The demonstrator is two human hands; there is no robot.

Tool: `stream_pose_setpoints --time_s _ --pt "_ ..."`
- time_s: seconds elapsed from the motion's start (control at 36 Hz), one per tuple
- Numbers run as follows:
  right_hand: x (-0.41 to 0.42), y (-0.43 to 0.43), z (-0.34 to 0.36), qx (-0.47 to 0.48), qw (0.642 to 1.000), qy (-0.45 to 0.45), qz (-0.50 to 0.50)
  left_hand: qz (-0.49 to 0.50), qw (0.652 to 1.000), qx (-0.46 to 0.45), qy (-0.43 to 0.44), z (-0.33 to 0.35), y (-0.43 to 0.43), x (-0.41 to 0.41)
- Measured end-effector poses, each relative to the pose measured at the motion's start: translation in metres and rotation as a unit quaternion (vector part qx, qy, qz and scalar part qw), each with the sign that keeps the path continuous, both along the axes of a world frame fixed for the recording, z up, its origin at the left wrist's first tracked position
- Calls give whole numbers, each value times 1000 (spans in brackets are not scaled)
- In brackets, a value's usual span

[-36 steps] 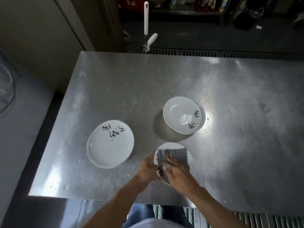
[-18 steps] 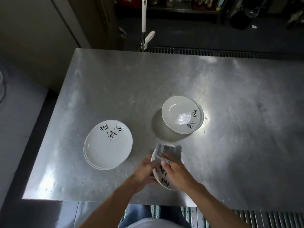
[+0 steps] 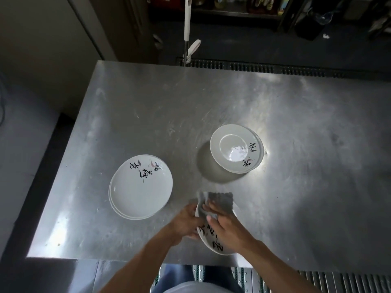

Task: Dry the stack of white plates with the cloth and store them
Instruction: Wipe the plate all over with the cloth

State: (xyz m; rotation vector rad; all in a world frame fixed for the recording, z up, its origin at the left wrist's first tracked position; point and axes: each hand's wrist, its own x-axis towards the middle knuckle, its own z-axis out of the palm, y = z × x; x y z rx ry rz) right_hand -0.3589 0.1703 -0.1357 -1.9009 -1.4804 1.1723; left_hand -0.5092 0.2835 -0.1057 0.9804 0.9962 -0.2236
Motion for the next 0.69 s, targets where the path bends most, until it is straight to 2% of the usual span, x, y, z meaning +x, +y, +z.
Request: stream_pose_setpoints --time_s 0.06,0.11,0.19,0.25,0.31,0.44,0.53,0.58,0.64,0.69 --pt "2 -5 -3 27 1000 -5 12 10 1000 -12 -10 -2 -1 -3" --pt "10 -4 -9 16 996 -85 -28 90 995 -36 -5 -6 -3 -3" --pt "14 7 -12 -105 977 -151 -105 201 979 -33 25 -3 -13 3" --pt "11 14 -12 -128 974 -150 -110 242 969 -42 27 -3 -23 7" --pt "8 17 -7 -139 977 -104 -122 234 969 -77 11 -1 -30 5" --pt "-4 4 7 -133 985 38 -101 94 983 -155 -12 1 -21 -12" --pt "1 4 8 -112 986 22 -120 106 986 -127 6 -3 -18 -15" --pt "1 7 11 -32 991 -25 -131 131 986 -96 38 -6 -16 -12" --pt "-6 9 15 -14 997 -8 -69 127 988 -78 41 -7 -16 -9" --pt "-11 8 13 -46 999 11 -5 121 989 -74 34 -6 -15 -6"
